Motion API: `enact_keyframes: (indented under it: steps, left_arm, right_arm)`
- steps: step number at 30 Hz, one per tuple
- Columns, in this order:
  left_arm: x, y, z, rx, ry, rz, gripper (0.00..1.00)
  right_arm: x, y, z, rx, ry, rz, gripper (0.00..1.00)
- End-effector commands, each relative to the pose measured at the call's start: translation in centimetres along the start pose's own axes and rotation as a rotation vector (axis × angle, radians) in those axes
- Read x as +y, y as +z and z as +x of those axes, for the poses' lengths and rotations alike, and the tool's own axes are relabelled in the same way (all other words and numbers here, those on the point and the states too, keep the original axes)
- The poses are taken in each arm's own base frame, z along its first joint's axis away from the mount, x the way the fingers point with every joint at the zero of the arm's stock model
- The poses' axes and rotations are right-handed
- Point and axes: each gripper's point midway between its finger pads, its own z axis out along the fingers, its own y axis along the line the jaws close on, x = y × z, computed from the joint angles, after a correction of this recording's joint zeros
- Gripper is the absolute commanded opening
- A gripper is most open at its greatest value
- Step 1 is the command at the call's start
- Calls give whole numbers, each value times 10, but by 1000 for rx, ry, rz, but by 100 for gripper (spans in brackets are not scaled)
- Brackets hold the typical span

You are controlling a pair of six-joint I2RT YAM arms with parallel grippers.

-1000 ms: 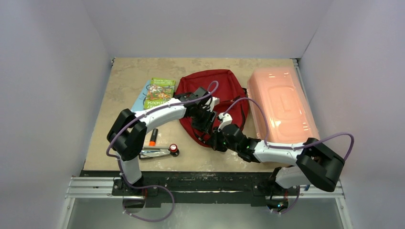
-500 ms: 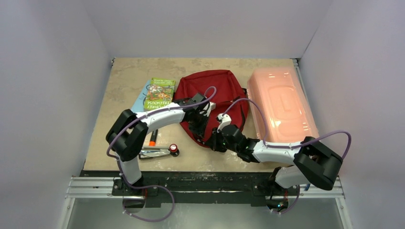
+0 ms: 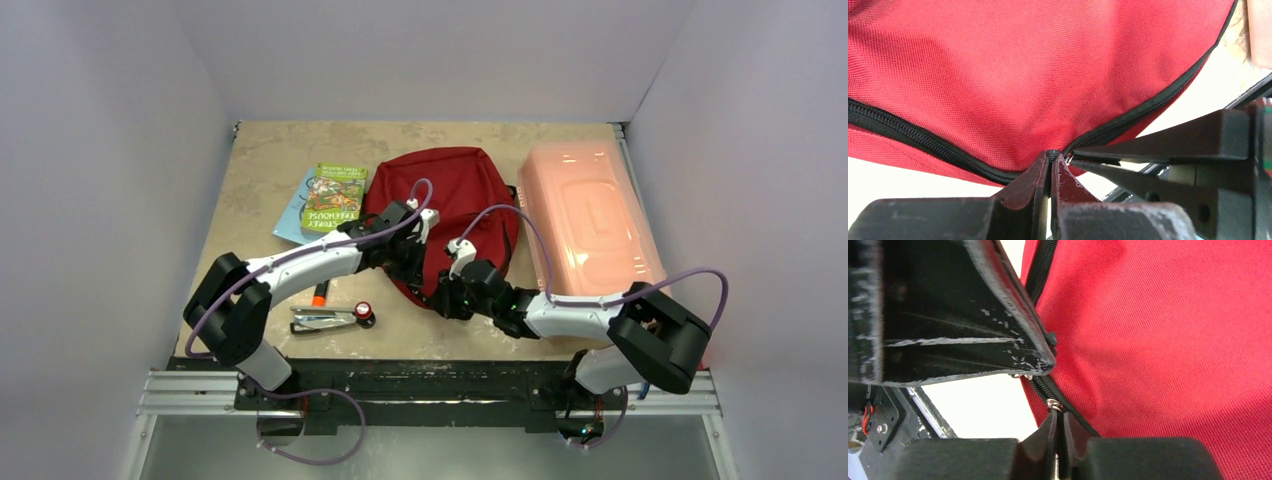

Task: Pack the student bag
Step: Unzip the student bag at the center of the board.

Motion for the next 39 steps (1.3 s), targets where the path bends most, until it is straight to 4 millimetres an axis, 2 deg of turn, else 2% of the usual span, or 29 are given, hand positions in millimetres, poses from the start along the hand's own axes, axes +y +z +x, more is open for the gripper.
enact_keyframes:
  steps: [1,5,8,10,15,19,21,25,29,32,34,36,37,39]
  left_arm:
    - [-5,-14,-21,-131,-10,5,0]
    - [16,-23,-25,-194,-51,-110,0]
    - [46,-34,-32,-272,-146,-254,0]
    - [60,-41,-40,-338,-215,-287,0]
    - [95,-55,-74,-553,-344,-370,0]
    - [123,-62,-103,-658,-395,-439,0]
    - [138,-54,-117,-660,-407,-445,0]
    - [164,-53,-146,-628,-423,-501,0]
    - [182,-57,-159,-609,-440,-552,0]
    - [186,-50,-171,-574,-431,-506,0]
    - [186,-48,-165,-484,-458,-482,0]
    - [174,-48,-155,-437,-456,-426,0]
    - [165,-49,-150,-437,-458,-373,12]
    - [147,-56,-134,-431,-511,-290,44]
  right_arm:
    - [-3,5,-4,2,-31,48,0]
    - [-11,4,-6,-17,-2,95,0]
    - [-21,1,-4,-40,50,146,0]
    - [-26,-1,2,-36,75,160,0]
    - [-32,-7,17,-18,130,172,0]
    - [-35,-14,21,-12,128,180,0]
    - [-33,-16,21,-8,112,169,0]
    - [-29,-20,15,-25,107,150,0]
    - [-31,-23,11,-43,119,168,0]
    - [-27,-25,7,-60,133,152,0]
    - [-25,-26,4,-72,134,141,0]
    - [-22,-26,-1,-87,134,136,0]
    - [-21,-26,-5,-95,133,133,0]
    - [-17,-25,-12,-109,131,129,0]
